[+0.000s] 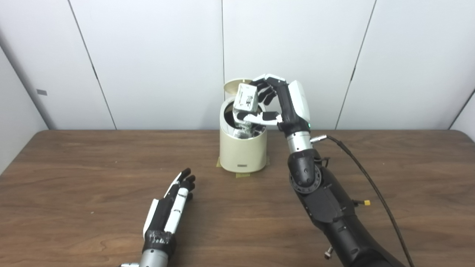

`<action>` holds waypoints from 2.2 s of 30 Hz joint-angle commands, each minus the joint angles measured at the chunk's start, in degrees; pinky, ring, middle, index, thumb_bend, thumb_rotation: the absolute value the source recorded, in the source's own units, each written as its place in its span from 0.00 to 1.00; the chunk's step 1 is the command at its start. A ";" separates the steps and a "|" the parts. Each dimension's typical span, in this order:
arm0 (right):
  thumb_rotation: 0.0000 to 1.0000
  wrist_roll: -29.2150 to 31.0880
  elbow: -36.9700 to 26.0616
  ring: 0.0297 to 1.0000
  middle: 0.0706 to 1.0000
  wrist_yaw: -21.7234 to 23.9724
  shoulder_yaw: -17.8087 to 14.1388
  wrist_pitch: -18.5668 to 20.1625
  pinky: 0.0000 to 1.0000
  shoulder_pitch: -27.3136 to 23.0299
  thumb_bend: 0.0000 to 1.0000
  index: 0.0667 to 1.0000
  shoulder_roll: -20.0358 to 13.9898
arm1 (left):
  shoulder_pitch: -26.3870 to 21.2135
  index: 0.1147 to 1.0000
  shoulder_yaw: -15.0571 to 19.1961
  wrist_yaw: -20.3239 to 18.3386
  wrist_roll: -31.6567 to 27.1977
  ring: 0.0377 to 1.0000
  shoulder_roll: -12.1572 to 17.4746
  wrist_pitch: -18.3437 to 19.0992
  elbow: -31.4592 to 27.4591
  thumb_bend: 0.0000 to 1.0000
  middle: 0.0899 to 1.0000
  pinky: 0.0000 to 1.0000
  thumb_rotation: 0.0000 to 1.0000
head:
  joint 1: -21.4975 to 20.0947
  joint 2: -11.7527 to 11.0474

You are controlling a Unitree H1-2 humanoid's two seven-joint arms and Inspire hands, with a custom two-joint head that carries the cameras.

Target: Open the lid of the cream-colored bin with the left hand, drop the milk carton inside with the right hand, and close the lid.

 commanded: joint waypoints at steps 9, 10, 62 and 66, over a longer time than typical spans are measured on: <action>0.00 1.20 -3.36 0.40 0.48 2.77 0.19 -0.22 0.33 -2.41 0.50 0.47 -0.63 | -0.82 0.94 -0.03 -0.16 -0.72 0.94 -0.63 -2.08 -2.46 0.40 0.92 0.94 0.82 | 0.26 0.09; 0.00 1.31 -3.62 0.40 0.48 3.53 0.27 0.05 0.35 -2.23 0.50 0.48 -0.78 | -0.84 0.94 -0.06 -0.13 -0.64 0.94 -0.63 -2.10 -2.46 0.40 0.92 0.94 0.82 | 0.26 0.09; 0.00 7.72 -17.15 0.40 0.46 9.47 -5.57 9.52 0.37 6.01 0.52 0.45 -2.66 | -12.71 0.97 6.02 0.35 -5.88 0.94 0.54 2.49 0.54 0.35 0.93 0.93 0.76 | -0.33 -1.12; 0.00 12.32 -24.13 0.43 0.44 15.08 -7.74 16.60 0.41 11.07 0.52 0.46 -3.73 | -19.15 0.97 6.59 -1.28 -5.93 0.94 4.15 3.73 3.64 0.36 0.93 0.93 0.79 | -0.38 -1.72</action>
